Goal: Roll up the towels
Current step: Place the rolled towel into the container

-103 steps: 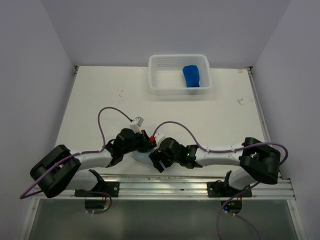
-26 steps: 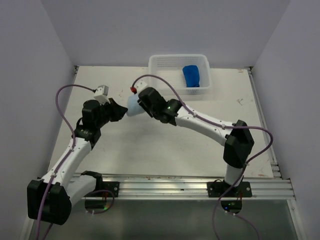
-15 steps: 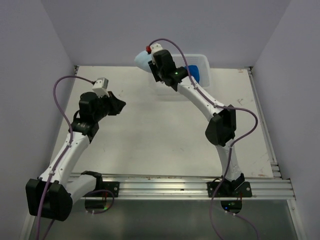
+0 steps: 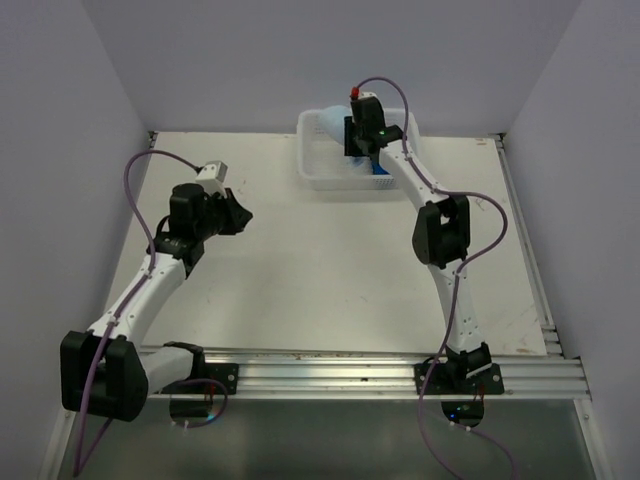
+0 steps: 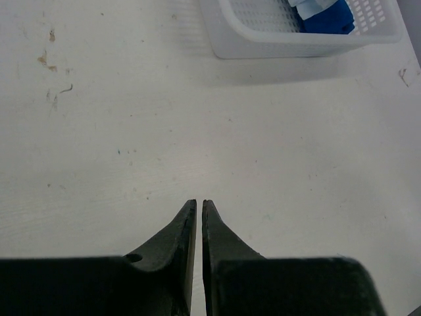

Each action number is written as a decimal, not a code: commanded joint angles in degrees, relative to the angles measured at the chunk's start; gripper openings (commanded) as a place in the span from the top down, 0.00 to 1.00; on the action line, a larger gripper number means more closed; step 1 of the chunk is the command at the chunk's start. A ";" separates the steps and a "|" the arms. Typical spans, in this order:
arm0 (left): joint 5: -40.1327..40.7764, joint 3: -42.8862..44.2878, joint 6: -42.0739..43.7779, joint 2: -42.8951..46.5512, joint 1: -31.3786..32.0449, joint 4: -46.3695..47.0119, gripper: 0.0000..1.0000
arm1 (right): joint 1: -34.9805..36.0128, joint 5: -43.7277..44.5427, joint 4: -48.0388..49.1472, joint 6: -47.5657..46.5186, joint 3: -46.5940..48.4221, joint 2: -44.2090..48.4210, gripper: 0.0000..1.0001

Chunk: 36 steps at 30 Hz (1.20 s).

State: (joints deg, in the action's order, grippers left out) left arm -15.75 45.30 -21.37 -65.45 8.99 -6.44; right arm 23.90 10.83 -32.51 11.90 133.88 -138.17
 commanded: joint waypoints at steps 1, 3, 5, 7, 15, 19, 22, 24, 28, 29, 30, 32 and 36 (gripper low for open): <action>-1.83 -0.30 1.85 -0.99 -0.38 1.69 0.89 | -0.69 1.29 0.36 5.58 5.58 -1.92 1.00; -2.18 -0.47 1.85 -1.08 -0.47 1.78 0.89 | -1.57 1.21 -0.44 7.69 6.74 -3.86 1.00; -2.88 -0.56 1.77 -1.52 -0.47 1.95 0.89 | -2.19 0.69 -0.45 9.79 6.04 -4.39 1.00; -3.67 -0.56 1.42 -2.05 -0.47 2.48 0.89 | -2.45 0.42 -0.18 10.51 4.64 -4.30 1.00; -6.49 -0.56 0.89 -3.90 -0.47 3.01 0.89 | -2.46 1.56 -3.34 14.02 6.03 -6.76 1.00; -7.28 -0.82 0.54 -4.16 -0.47 3.36 0.89 | -2.54 2.44 -4.58 15.78 5.86 -7.90 1.00; -7.81 -0.65 0.45 -4.51 -0.38 3.45 0.89 | -2.46 3.22 -5.45 16.05 5.86 -8.52 1.00; -7.89 -0.65 0.45 -4.60 -0.47 3.45 0.89 | -2.54 4.11 -5.90 15.52 5.51 -8.61 1.00; -7.98 -0.74 0.54 -4.68 -0.38 3.36 0.89 | -2.54 4.64 -5.72 15.26 5.60 -9.13 1.00; -8.16 -0.74 0.54 -4.69 -0.38 3.45 0.89 | -2.72 4.73 -5.72 15.26 5.60 -9.31 1.00; -8.16 -0.74 0.54 -4.77 -0.47 3.45 0.89 | -2.72 4.81 -5.72 15.17 5.68 -9.49 1.00; -8.33 -0.74 0.54 -4.77 -0.47 3.45 0.89 | -2.89 4.81 -5.98 15.26 5.77 -9.84 1.00; -8.77 -0.83 0.36 -5.12 -0.47 3.62 0.89 | -2.98 4.46 -6.33 15.08 5.77 -10.19 0.87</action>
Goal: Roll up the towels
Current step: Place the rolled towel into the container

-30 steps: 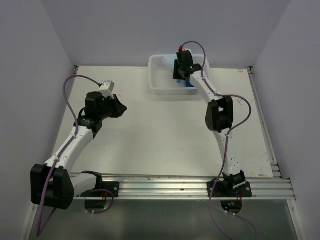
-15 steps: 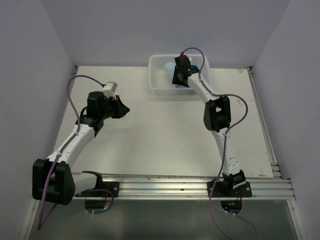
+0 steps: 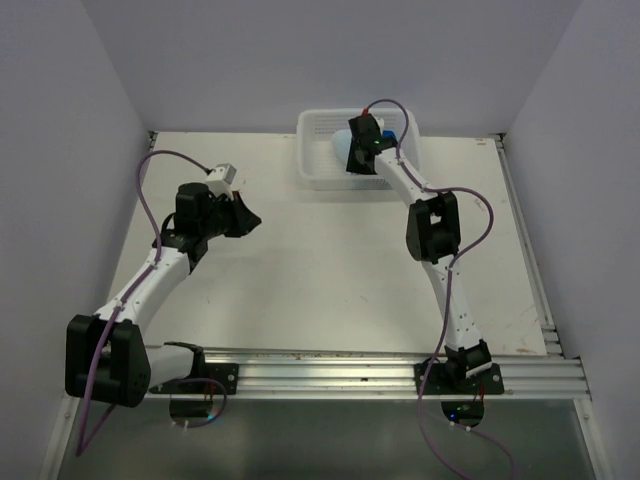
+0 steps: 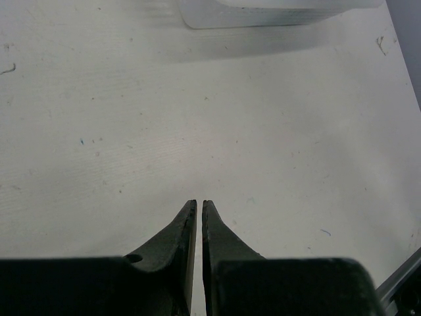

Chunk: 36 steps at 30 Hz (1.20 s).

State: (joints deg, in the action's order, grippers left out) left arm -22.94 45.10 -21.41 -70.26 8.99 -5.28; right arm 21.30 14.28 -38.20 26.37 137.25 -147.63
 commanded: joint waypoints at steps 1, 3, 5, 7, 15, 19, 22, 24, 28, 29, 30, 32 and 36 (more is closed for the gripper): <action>-1.67 -0.72 0.32 -0.40 -0.47 2.55 0.89 | -0.47 0.84 -0.74 0.61 2.41 -0.81 0.84; -1.85 -0.80 0.05 -0.58 -0.47 2.55 0.89 | -0.73 0.22 -0.92 0.61 2.32 -0.99 0.74; -2.46 -1.07 -0.21 -0.67 -0.47 2.90 0.89 | -0.91 -0.22 -1.09 0.52 2.23 -0.73 0.70; -2.72 -1.07 -0.21 -0.76 -0.47 2.99 0.89 | -1.00 -0.57 -1.18 0.52 2.14 -0.20 0.67; -2.73 -1.07 -0.21 -0.41 -0.47 2.82 0.89 | -1.44 -2.24 -1.53 0.35 2.41 1.91 0.52; -2.81 -1.16 -0.21 -0.06 -0.38 2.82 0.89 | -1.61 -2.07 -2.23 0.17 2.32 2.70 0.50; -2.46 -1.33 -0.13 0.39 -0.47 2.73 0.89 | -1.70 -2.15 -2.32 0.08 2.41 3.58 0.48; -2.37 -1.33 -0.04 0.82 -0.47 2.64 0.89 | -1.70 -2.24 -2.32 -0.09 2.76 4.46 0.48; -2.37 -1.42 -0.12 1.35 -0.47 2.73 0.89 | -1.79 -1.98 -2.50 -0.35 3.55 5.34 0.45; -2.37 -1.51 -0.21 1.44 -0.47 2.73 0.89 | -1.79 -2.07 -2.59 -0.35 4.07 5.42 0.44; -2.29 -1.60 -0.13 1.61 -0.47 2.73 0.89 | -1.79 -2.24 -3.02 -0.35 4.34 5.51 0.44; -2.29 -1.68 -0.21 1.88 -0.47 2.82 0.89 | -1.79 -2.50 -3.11 -0.35 4.34 5.69 0.42; -2.37 -1.68 -0.21 2.14 -0.47 2.82 0.89 | -1.88 -2.51 -3.64 -0.62 4.17 6.21 0.40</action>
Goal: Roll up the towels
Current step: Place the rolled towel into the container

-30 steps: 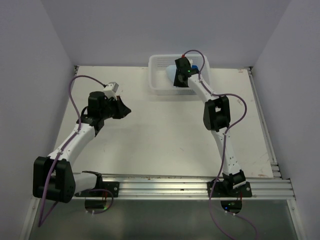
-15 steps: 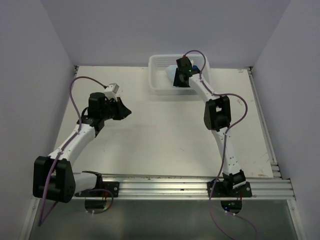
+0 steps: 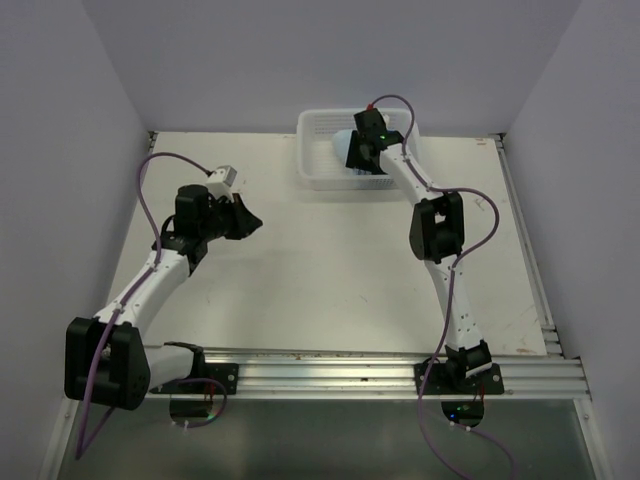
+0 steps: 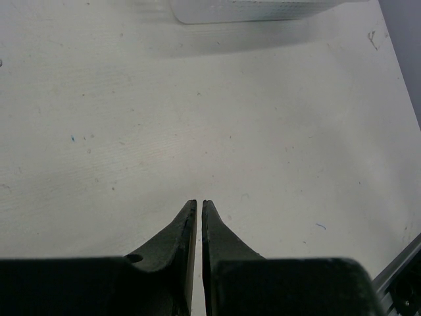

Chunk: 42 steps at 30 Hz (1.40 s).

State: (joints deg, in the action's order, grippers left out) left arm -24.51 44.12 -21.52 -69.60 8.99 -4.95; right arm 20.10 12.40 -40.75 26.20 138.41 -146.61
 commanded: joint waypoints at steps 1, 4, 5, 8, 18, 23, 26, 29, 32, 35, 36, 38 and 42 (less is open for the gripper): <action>-0.80 -0.70 -0.10 1.49 -0.47 2.49 0.89 | -0.67 -0.28 -1.17 -0.53 3.01 5.28 0.40; -0.45 -0.70 0.07 1.75 -0.47 2.31 0.90 | -0.76 -0.27 -1.35 -0.88 3.01 5.37 0.38; -0.36 -0.70 0.16 1.93 -0.47 2.31 0.90 | -0.85 -0.36 -1.35 -0.88 3.18 5.45 0.38; -0.54 -0.61 0.07 1.93 -0.47 2.40 0.90 | -0.94 -0.36 -1.79 -1.15 3.80 5.80 0.37; -0.54 -0.79 0.34 2.89 -0.47 2.49 0.88 | -1.99 -2.29 -0.12 -5.62 5.56 9.74 0.15; -0.10 -0.79 0.51 3.51 -0.47 2.40 0.88 | -1.99 -4.32 1.64 -7.47 2.65 14.41 0.14; 1.30 -0.88 1.12 4.91 -0.47 1.96 0.87 | -1.99 -4.67 1.47 -8.70 3.01 17.66 0.11; 3.41 -1.05 1.74 6.84 -0.47 1.52 0.83 | -2.08 -7.20 1.11 -9.41 2.05 22.49 0.01; 6.22 -1.05 2.27 8.77 -0.47 0.73 0.78 | -1.90 -10.20 0.41 -9.76 -4.79 30.63 0.01; 9.04 -1.23 2.88 10.27 -0.47 -0.06 0.54 | -1.90 -7.32 1.11 -8.10 -18.75 42.39 0.01; 9.65 -1.23 2.89 10.63 -0.47 -0.15 0.53 | -1.90 -7.05 2.42 -6.78 -22.79 45.93 0.01; 11.24 -1.23 3.06 10.98 -0.47 -0.50 0.41 | -1.90 -6.26 3.05 -5.99 -33.52 52.00 0.01; 13.17 -1.14 3.50 11.51 -0.47 -0.94 0.34 | -1.73 1.90 4.44 -2.48 -51.62 72.27 0.01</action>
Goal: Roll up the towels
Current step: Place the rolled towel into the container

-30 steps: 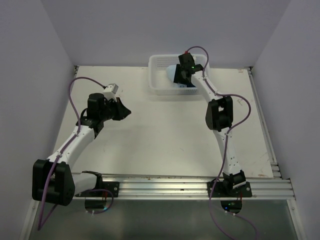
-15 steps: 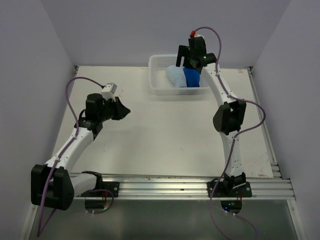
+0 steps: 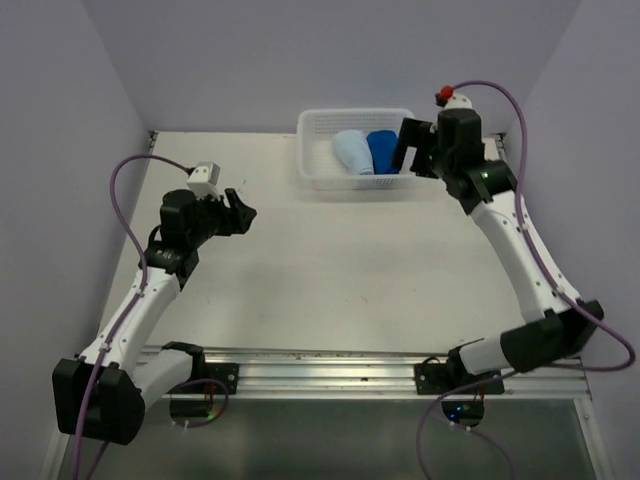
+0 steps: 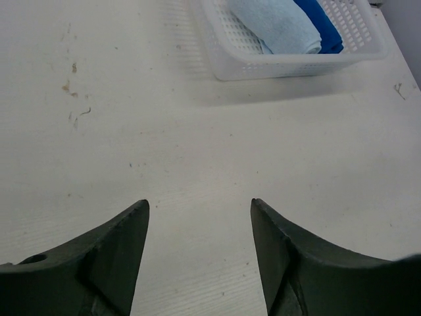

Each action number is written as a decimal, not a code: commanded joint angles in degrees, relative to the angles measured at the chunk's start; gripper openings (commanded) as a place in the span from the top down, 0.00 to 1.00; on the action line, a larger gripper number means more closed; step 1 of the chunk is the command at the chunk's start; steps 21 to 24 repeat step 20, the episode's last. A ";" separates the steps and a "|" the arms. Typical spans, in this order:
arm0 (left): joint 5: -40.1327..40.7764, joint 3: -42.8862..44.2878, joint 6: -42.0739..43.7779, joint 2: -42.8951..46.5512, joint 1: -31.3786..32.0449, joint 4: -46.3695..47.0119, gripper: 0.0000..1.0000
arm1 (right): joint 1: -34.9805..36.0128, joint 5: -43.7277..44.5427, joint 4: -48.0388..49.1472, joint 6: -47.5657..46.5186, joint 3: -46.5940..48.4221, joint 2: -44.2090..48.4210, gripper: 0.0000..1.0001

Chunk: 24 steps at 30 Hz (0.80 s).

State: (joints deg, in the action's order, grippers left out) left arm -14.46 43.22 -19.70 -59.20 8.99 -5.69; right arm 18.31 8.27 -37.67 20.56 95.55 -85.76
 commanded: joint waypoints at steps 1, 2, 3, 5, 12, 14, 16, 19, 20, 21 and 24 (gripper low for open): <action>3.56 -0.24 1.86 1.19 -0.47 -0.37 0.31 | 0.15 9.10 1.89 3.52 -16.46 15.32 0.01; 3.73 -0.24 2.12 1.63 -0.47 -0.37 0.27 | 0.15 9.74 2.25 3.79 -19.93 18.57 0.01; 3.91 -0.24 2.21 1.81 -0.47 -0.46 0.27 | 0.15 10.53 2.60 4.49 -23.09 21.48 0.01; 4.61 -0.51 2.39 2.59 -0.47 -0.19 0.26 | 0.06 11.76 1.46 4.67 -29.79 28.87 0.01; 8.21 -0.59 3.79 4.88 -0.47 -0.37 0.25 | 0.06 11.42 -1.26 4.93 -40.17 36.01 0.01; 9.62 -0.86 4.41 5.76 -0.47 -0.37 0.25 | 0.15 10.63 -0.92 5.28 -41.32 35.31 0.01; 10.93 -0.95 4.85 6.02 -0.47 -0.55 0.25 | 0.06 8.34 -0.39 4.76 -42.28 35.30 0.01; 12.52 -0.86 5.29 5.94 -0.47 -1.16 0.25 | 0.15 8.77 3.56 5.81 -44.74 36.19 0.01; 12.79 -0.86 5.29 6.02 -0.47 -1.16 0.25 | 0.15 9.56 3.66 6.16 -44.75 35.84 0.01; 12.79 -0.86 5.29 6.02 -0.47 -1.16 0.25 | 0.15 9.56 3.66 6.16 -44.75 35.84 0.01; 12.79 -0.86 5.29 6.02 -0.47 -1.16 0.25 | 0.15 9.56 3.66 6.16 -44.75 35.84 0.01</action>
